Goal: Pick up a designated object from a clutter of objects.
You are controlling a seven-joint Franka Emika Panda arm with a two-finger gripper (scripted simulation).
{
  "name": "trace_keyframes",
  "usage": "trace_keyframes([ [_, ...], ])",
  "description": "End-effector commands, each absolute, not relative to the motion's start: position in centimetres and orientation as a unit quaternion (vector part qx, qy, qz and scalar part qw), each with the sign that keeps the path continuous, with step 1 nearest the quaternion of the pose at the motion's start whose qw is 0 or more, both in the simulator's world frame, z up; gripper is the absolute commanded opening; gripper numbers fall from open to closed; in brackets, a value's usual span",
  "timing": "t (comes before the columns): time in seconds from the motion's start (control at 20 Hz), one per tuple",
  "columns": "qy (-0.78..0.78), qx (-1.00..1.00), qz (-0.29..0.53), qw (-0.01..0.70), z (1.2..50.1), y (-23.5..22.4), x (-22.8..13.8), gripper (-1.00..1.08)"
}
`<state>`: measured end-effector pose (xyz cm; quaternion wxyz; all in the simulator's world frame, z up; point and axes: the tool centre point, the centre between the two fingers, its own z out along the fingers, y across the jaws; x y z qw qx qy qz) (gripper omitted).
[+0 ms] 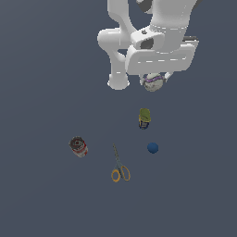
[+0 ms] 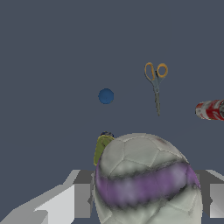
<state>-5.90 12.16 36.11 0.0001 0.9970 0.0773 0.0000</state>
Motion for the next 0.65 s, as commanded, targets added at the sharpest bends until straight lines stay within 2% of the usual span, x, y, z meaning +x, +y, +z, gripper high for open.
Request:
trace_keyframes([
  [0.0, 0.077, 0.997, 0.000, 0.000, 37.9, 12.1, -6.7, -1.00],
  [0.6, 0.077, 0.997, 0.000, 0.000, 41.4, 11.8, -7.9, -1.00],
])
